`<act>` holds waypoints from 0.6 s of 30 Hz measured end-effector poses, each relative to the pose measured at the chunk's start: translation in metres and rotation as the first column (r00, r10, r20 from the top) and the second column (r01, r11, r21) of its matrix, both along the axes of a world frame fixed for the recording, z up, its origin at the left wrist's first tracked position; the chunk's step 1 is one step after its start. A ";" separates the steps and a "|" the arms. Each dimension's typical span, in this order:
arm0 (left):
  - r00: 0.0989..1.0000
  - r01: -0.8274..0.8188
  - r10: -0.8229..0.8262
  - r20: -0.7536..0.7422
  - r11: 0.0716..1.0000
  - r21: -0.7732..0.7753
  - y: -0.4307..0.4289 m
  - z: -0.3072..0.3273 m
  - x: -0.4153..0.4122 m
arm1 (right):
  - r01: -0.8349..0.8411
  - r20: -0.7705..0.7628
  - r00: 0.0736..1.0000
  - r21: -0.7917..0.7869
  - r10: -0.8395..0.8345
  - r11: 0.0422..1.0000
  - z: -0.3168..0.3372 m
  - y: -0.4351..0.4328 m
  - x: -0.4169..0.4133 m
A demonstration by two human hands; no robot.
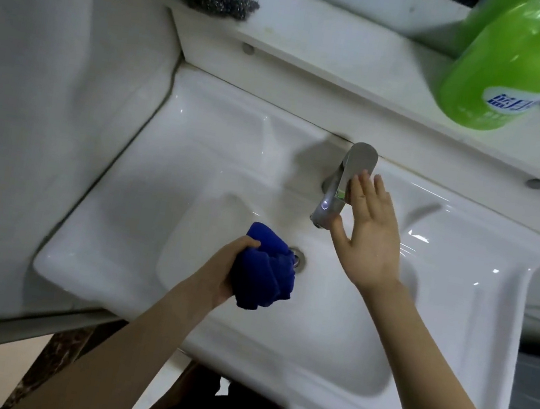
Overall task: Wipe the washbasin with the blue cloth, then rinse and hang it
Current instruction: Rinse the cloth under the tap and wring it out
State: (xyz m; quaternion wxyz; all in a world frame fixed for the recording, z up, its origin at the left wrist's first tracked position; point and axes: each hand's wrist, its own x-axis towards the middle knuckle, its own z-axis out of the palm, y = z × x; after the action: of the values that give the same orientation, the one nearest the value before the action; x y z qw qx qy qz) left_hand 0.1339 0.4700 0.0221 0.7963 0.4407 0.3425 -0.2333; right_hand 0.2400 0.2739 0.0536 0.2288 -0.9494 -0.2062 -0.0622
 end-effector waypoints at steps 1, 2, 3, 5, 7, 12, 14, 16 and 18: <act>1.000 0.014 -0.014 0.015 1.000 0.010 0.001 0.006 0.000 | 0.082 -0.024 0.997 0.130 -0.079 0.988 0.009 0.003 -0.011; 0.999 0.022 -0.023 0.036 1.000 0.017 0.002 0.011 0.001 | 0.189 -0.094 0.981 0.270 -0.170 0.944 0.016 0.007 -0.026; 0.997 0.034 -0.037 0.064 0.999 0.034 0.003 0.018 0.003 | 0.305 -0.228 0.946 0.377 -0.231 0.875 0.022 0.012 -0.046; 0.985 0.065 -0.076 0.153 0.995 0.073 0.004 0.028 0.006 | 0.522 -0.641 0.757 0.474 -0.128 0.709 0.027 0.024 -0.078; 0.968 0.064 -0.091 0.235 0.991 0.121 -0.001 0.041 0.008 | 0.645 -0.854 0.495 0.483 0.157 0.592 0.021 0.033 -0.093; 0.943 -0.079 0.000 0.332 0.971 0.224 -0.021 0.061 0.008 | 0.710 -0.818 0.296 0.533 0.493 0.459 0.010 0.034 -0.101; 0.942 -0.115 0.025 0.334 0.960 0.253 -0.027 0.064 0.005 | 0.720 -0.806 0.232 0.519 0.545 0.461 0.007 0.032 -0.104; 0.939 -0.113 0.014 0.343 0.956 0.271 -0.032 0.064 0.001 | 0.619 -0.827 0.230 0.531 0.513 0.579 0.011 0.024 -0.098; 0.929 -0.101 0.010 0.371 0.969 0.226 -0.030 0.067 -0.004 | 0.460 -0.839 0.303 0.544 0.452 0.702 0.021 0.012 -0.086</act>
State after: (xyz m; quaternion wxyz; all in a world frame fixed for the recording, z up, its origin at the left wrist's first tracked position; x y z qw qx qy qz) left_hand 0.1296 0.4401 0.0892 0.7929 0.5601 0.2258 -0.0808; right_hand 0.1537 0.2861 0.0746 0.6504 -0.6218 0.0157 0.4360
